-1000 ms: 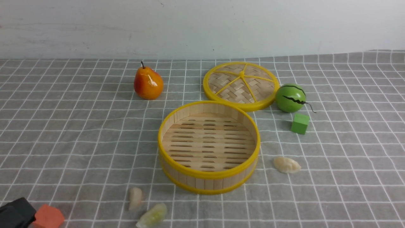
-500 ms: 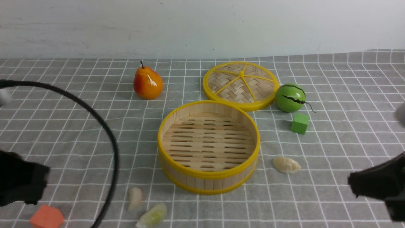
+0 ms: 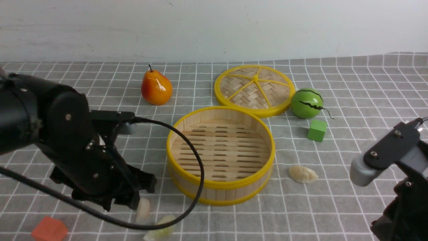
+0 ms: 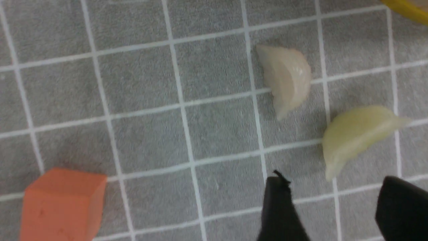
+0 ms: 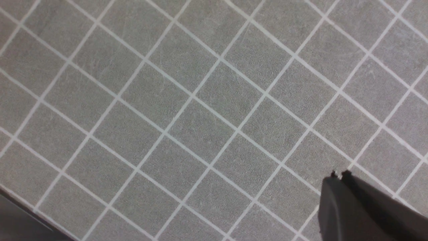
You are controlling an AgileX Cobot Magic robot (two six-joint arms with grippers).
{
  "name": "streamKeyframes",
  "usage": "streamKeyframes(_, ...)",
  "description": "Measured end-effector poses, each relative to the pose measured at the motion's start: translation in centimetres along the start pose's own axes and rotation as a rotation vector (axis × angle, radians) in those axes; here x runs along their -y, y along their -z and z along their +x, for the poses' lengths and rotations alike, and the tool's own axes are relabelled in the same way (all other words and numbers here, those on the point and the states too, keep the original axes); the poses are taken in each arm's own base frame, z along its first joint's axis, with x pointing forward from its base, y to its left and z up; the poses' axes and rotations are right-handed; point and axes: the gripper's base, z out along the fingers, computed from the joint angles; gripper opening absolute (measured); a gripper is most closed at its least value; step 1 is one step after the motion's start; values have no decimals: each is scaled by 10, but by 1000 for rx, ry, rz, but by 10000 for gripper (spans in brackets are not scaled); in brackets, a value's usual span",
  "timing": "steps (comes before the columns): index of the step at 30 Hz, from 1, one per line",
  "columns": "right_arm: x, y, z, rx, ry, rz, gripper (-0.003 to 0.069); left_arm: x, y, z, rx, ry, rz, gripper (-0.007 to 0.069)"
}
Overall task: Put the dumplings into the steamer on the table with the grey tablecloth.
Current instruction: 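Reach for and grasp a dumpling on the table with the left gripper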
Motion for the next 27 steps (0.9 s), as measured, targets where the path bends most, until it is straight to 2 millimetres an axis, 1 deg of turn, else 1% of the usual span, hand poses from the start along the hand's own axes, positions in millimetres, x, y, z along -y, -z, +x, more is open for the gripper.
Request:
streamKeyframes(2,0,0,-1,13,-2,2,-3,1,-18,-5,-8,9,-10,515)
streamKeyframes(4,0,0,-3,27,-4,3,-1,0,-35,-9,-18,23,-27,556)
streamKeyframes(7,1,0,-4,42,-5,5,-1,-2,-57,-12,-26,40,-61,571)
streamKeyframes(11,1,0,-6,62,-5,8,2,-3,-74,-14,-31,61,-76,559)
streamKeyframes(13,1,0,-7,75,-5,10,3,-3,-78,-14,-29,68,-74,535)
streamKeyframes(16,1,0,-8,84,-5,11,6,-2,-79,-15,-17,72,-69,484)
streamKeyframes(23,1,0,-8,91,-5,12,11,-2,-79,-18,8,72,-59,292)
streamKeyframes(25,1,0,-8,91,-5,12,13,-2,-79,-18,8,72,-59,223)
streamKeyframes(27,1,1,-9,93,-8,12,12,-2,-79,-18,3,72,-61,201)
